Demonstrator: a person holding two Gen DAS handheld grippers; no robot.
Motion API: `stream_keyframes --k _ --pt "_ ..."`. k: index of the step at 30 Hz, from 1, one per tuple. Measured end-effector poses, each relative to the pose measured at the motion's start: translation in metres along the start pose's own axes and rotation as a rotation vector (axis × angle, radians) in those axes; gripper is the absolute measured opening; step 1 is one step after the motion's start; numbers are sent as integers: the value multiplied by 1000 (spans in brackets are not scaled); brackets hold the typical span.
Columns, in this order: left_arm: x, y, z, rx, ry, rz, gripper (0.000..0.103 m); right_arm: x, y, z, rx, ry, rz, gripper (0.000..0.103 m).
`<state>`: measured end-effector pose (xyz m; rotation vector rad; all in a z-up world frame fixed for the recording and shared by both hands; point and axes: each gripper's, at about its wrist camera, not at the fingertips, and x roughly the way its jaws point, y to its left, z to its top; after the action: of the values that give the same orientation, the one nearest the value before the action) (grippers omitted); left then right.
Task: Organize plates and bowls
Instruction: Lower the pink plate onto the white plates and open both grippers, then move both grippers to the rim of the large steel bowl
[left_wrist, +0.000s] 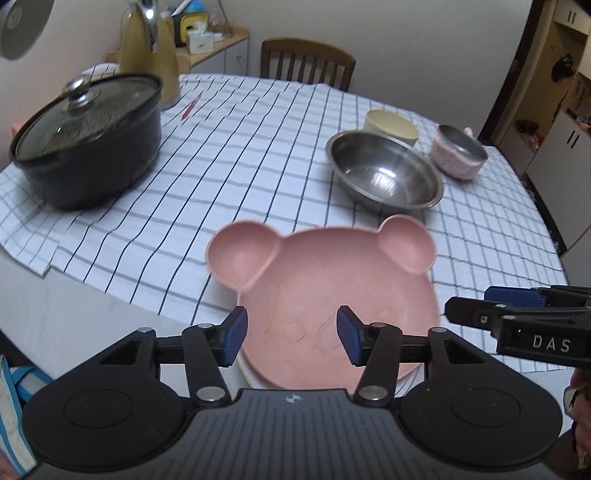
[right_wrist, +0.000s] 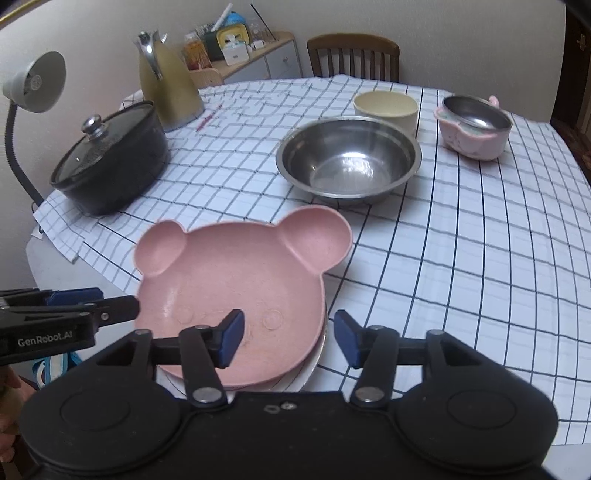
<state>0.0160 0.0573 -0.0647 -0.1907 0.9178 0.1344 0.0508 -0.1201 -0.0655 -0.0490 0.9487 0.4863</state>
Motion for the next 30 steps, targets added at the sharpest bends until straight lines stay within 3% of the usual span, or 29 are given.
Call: stream_keyframes --k 14,19,30 --pt "7 -26 61 81 -110 -83 59 -28 -4 47 23 -148 -8 87" --pt "18 -31 87 99 -158 -112 75 -24 -12 69 32 -190 -47 100" --pt "72 -35 144 134 -155 -133 76 11 -37 117 75 -220 -152 102"
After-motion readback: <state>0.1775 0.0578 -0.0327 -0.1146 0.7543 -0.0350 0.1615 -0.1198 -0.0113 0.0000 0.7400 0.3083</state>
